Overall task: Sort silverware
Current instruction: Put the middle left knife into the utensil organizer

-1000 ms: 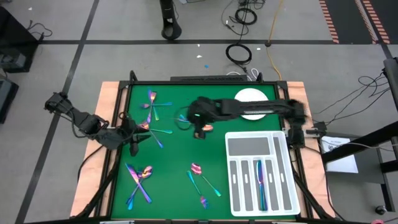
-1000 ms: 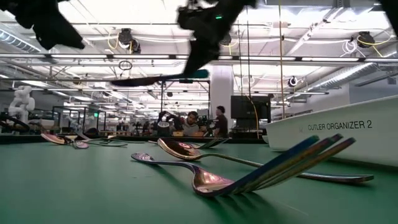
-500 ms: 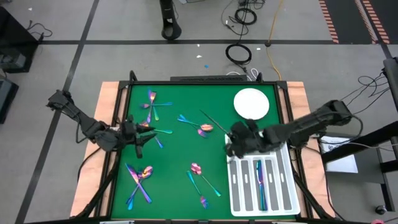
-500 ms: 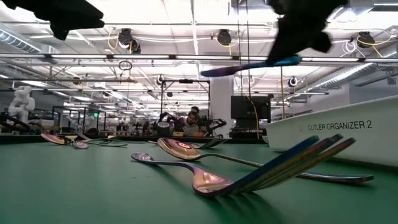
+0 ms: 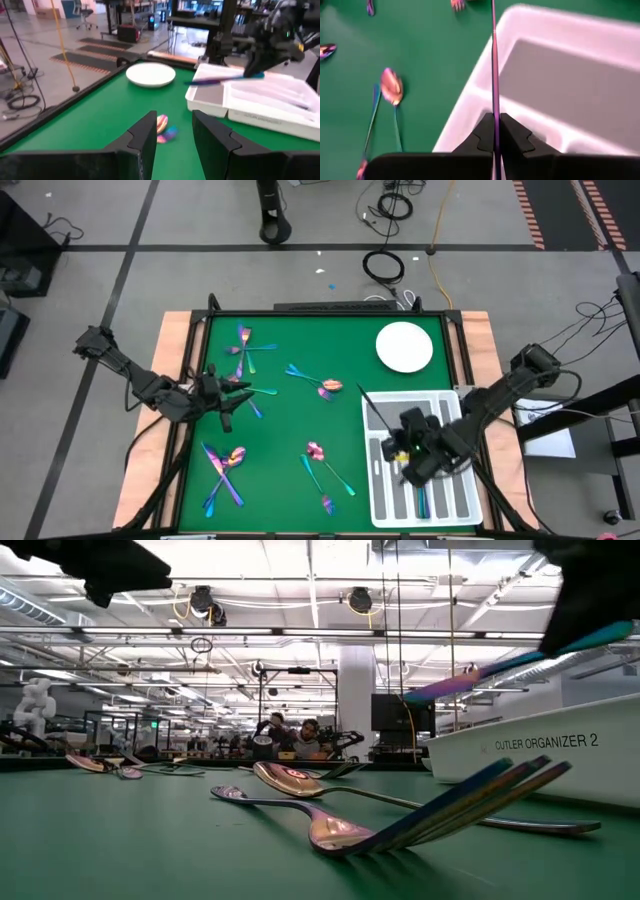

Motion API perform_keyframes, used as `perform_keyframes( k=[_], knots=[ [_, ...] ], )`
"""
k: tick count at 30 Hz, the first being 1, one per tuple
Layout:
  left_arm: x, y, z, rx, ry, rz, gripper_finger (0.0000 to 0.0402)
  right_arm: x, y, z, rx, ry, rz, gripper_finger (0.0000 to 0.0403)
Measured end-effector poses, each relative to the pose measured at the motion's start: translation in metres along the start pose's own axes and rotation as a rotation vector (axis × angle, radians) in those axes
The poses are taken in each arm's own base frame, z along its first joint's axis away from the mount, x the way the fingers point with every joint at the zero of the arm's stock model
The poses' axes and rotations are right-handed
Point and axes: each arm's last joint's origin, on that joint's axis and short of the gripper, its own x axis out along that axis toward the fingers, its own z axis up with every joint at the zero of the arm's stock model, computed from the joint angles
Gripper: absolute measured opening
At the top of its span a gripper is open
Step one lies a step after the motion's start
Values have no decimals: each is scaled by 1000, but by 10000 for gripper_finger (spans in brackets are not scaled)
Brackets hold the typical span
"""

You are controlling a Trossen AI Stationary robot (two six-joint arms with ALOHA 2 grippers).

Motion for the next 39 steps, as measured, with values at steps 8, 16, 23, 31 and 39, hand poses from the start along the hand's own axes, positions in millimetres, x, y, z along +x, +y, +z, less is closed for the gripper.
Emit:
perform_keyframes(
  k=[8, 16, 23, 31, 39],
  knots=[
    [0, -1, 4, -1, -27, -9, 125, -11, -16, -50, 89, 19, -11, 0],
    [0, -2, 6, -27, -41, -12, 125, -19, -8, -75, 42, 50, -44, 0],
    [1, -2, 12, -89, -87, -10, 125, -48, 6, -79, -114, -22, -183, 0],
    [10, 1, 11, -105, -78, 49, 125, -48, 4, -112, -226, 138, -545, 0],
    [22, -4, 10, -148, -93, 74, 125, -31, 3, -133, -210, 113, -608, 0]
  ],
)
